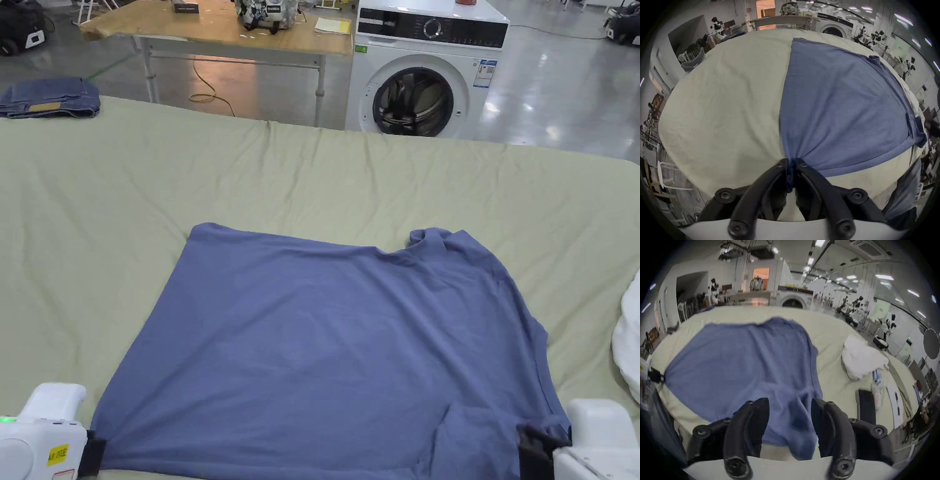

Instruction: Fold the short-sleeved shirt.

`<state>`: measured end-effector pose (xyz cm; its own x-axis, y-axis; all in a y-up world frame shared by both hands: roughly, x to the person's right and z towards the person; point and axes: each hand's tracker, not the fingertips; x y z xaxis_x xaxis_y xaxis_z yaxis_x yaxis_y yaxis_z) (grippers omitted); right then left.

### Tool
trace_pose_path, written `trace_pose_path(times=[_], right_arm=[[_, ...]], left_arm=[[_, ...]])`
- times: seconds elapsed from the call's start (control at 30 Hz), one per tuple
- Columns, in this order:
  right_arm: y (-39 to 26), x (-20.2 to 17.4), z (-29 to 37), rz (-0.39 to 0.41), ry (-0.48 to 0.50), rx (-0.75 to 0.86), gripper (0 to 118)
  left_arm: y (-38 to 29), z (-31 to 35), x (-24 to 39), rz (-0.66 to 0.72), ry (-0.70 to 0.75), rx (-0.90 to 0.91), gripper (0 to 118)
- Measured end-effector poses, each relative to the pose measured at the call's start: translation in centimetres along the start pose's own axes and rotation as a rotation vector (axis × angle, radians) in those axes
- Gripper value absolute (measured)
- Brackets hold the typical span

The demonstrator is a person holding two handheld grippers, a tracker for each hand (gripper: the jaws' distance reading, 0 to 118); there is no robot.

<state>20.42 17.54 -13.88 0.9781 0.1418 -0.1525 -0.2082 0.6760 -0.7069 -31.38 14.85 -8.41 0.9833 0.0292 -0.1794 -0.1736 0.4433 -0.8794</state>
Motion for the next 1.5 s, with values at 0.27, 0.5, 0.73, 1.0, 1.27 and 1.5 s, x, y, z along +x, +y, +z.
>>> trace_pose_path(times=[0.27,0.5,0.73,1.0,1.27,1.5], right_arm=[[-5.5,1.9,-3.7,-0.081,0.049,-0.225,34],[-4.4,2.4,-2.7,-0.138,0.082,-0.165,5],[0.0,4.1,0.4,-0.205,0.111,-0.082,5],[7.6,4.7,-1.3,-0.194,0.083,0.018,5],[14.5,4.0,-7.9,-0.219,0.064,0.035,5],[16.8,3.6,-15.0,-0.211,0.048,-0.064,5]], left_arm=[[0.0,0.2,-0.2,0.011,-0.01,0.003,3],[0.2,0.4,-0.6,0.018,-0.025,0.017,2],[2.5,2.3,-1.0,0.039,-0.068,0.137,2],[10.0,2.3,-0.8,0.013,-0.08,0.269,2],[16.7,-1.9,-0.4,0.043,-0.078,0.282,2],[19.8,-6.1,0.4,0.071,-0.075,0.236,2]])
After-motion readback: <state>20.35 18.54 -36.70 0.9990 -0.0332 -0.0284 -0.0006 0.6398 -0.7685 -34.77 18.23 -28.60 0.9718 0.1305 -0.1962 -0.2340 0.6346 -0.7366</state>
